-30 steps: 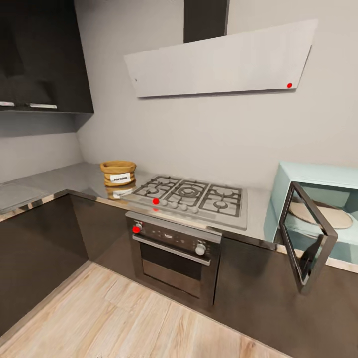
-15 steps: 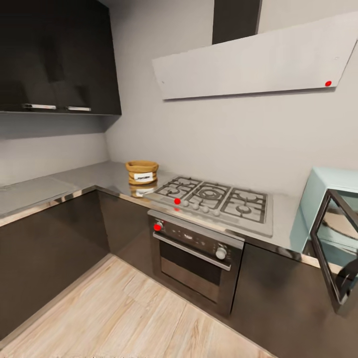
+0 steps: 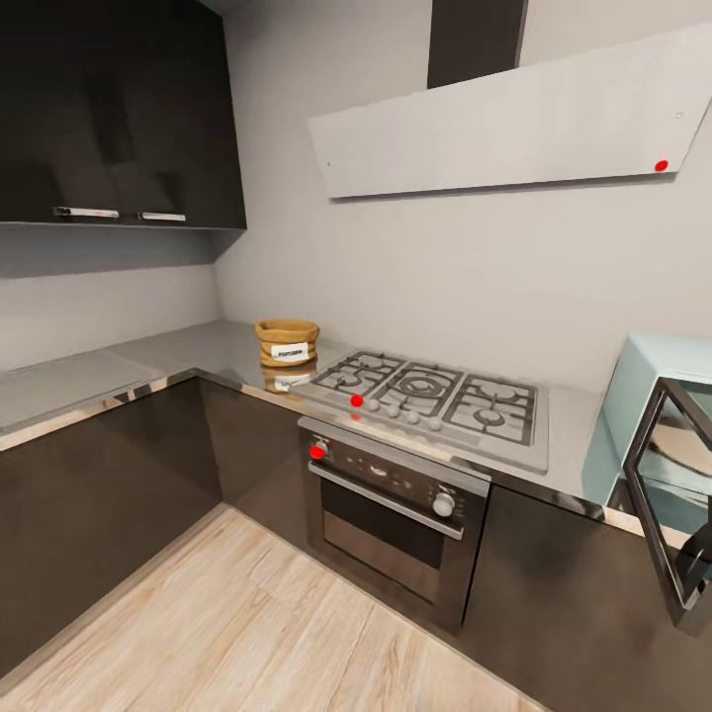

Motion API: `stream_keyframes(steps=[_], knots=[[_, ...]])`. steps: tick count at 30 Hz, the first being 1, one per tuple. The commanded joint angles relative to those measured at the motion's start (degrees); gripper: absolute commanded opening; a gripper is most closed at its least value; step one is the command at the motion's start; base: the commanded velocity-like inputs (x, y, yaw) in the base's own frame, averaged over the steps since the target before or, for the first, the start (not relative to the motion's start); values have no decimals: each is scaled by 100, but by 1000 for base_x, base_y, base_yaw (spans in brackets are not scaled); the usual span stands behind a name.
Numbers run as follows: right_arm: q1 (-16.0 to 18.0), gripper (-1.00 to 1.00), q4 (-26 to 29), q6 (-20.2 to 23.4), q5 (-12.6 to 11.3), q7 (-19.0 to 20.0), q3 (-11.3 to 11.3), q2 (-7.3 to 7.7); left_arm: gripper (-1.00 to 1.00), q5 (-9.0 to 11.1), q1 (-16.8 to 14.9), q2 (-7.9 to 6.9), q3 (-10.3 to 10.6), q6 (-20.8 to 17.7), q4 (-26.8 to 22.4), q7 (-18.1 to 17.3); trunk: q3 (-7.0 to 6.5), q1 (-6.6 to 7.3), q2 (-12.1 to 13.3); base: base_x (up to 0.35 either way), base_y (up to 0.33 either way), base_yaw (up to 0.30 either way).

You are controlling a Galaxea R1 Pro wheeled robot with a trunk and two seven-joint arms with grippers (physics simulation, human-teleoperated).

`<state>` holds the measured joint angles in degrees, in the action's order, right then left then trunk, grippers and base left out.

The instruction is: In the kitchen, take the popcorn bag from the countertop, put it into the microwave, and heat it until the popcorn is cooked so the cooked popcorn ends up inside the bag.

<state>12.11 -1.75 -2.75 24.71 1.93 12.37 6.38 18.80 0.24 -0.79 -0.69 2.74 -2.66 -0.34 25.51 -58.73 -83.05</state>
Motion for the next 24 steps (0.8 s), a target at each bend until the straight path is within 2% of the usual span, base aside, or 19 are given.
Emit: stream_keyframes(steps=[1, 6, 17, 24], knots=[[-25, 100, -18, -31, 48, 15, 47, 3, 100, 26, 3, 0, -4, 7, -41, -2, 5, 0, -3, 0, 0, 0], [-68, 100, -18, -33, 52, 23, 38, 3, 100, 36, 3, -15, -2, -1, -138, -9, 5, 0, -3, 72, 79, 0], [-68, 100, -18, -24, 52, 26, 38, 6, 100, 45, 3, -35, -13, -2, -136, -10, 5, 0, -3, 251, 186, 0], [-68, 100, -18, -39, 43, 26, 38, 12, 100, 45, 3, -35, -19, -10, -137, -10, 5, 0, -3, 264, 189, 212]])
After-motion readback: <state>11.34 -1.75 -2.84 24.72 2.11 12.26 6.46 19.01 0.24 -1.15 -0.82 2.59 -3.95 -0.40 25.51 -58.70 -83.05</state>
